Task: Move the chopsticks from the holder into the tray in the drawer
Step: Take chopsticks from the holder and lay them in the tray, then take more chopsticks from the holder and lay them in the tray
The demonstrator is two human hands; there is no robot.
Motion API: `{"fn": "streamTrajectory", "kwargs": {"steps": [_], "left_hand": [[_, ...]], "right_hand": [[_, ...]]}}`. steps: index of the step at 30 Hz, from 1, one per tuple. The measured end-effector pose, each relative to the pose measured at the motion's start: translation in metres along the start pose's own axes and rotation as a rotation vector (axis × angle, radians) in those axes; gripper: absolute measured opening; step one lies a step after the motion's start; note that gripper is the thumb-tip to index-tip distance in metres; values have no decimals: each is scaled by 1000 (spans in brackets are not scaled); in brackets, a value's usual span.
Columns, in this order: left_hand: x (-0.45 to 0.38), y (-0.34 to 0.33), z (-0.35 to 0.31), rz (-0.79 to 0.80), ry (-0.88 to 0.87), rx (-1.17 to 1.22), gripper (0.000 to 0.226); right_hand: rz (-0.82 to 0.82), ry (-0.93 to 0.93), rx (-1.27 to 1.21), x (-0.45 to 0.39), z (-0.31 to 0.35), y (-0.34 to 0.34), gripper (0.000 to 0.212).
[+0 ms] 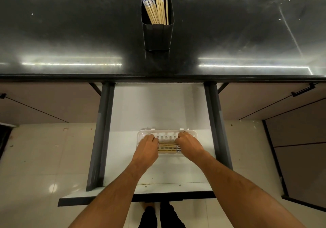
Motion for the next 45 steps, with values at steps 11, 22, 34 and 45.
{"fn": "streamTrajectory", "kwargs": {"steps": [11, 22, 34, 45], "left_hand": [[7, 10, 2, -19, 25, 71, 30], [16, 80, -3, -470, -54, 177, 45], [-75, 216, -53, -656, -107, -64, 54], [-164, 348, -79, -776, -187, -173, 53]], "right_hand": [[-17, -15, -33, 2, 0, 6, 31], [-444, 153, -119, 22, 1, 64, 17], [-751, 139, 135, -35, -17, 211, 55], [-913, 131, 208, -110, 4, 362, 52]]}}
Point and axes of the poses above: each hand's wrist, its own x-axis away from the middle knuckle, its own y-axis out of the back of the hand, z = x × y, the point moved 4 cm from there along -x, towards the middle knuckle, and after that the axes turned 3 degrees about -z, right-handed, at the moved point
